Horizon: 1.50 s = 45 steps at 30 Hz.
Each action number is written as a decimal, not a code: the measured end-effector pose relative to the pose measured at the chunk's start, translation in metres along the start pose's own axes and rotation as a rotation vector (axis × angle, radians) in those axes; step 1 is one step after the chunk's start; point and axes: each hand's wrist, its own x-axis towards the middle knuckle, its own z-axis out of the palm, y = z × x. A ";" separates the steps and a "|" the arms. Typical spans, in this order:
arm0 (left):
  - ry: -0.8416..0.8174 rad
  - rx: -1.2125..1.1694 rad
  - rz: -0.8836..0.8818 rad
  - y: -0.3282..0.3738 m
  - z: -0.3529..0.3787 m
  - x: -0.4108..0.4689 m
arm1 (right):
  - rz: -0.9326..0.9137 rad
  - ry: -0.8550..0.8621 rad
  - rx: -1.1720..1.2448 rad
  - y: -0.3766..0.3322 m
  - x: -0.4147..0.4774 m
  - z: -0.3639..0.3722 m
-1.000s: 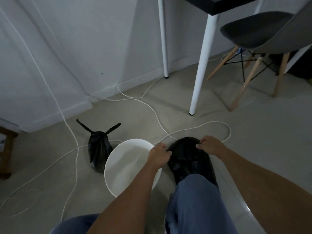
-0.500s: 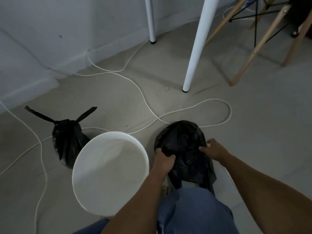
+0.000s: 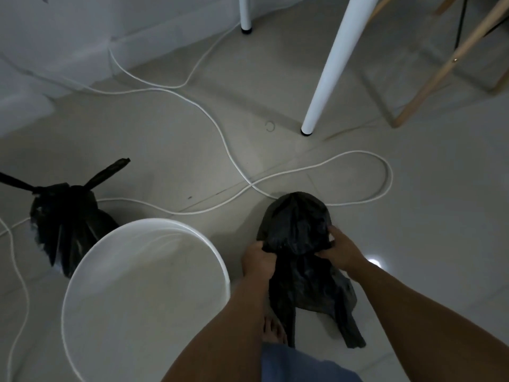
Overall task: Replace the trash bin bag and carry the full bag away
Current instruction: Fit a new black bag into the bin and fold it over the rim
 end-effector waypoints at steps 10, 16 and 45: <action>0.104 -0.100 0.146 0.081 -0.060 -0.053 | -0.248 0.165 -0.249 -0.113 -0.023 -0.051; 0.180 -0.123 0.319 0.137 -0.112 -0.112 | -0.391 0.170 -0.087 -0.184 -0.089 -0.082; 0.649 -0.033 0.853 0.046 -0.359 -0.400 | -0.566 0.045 0.427 -0.369 -0.449 0.019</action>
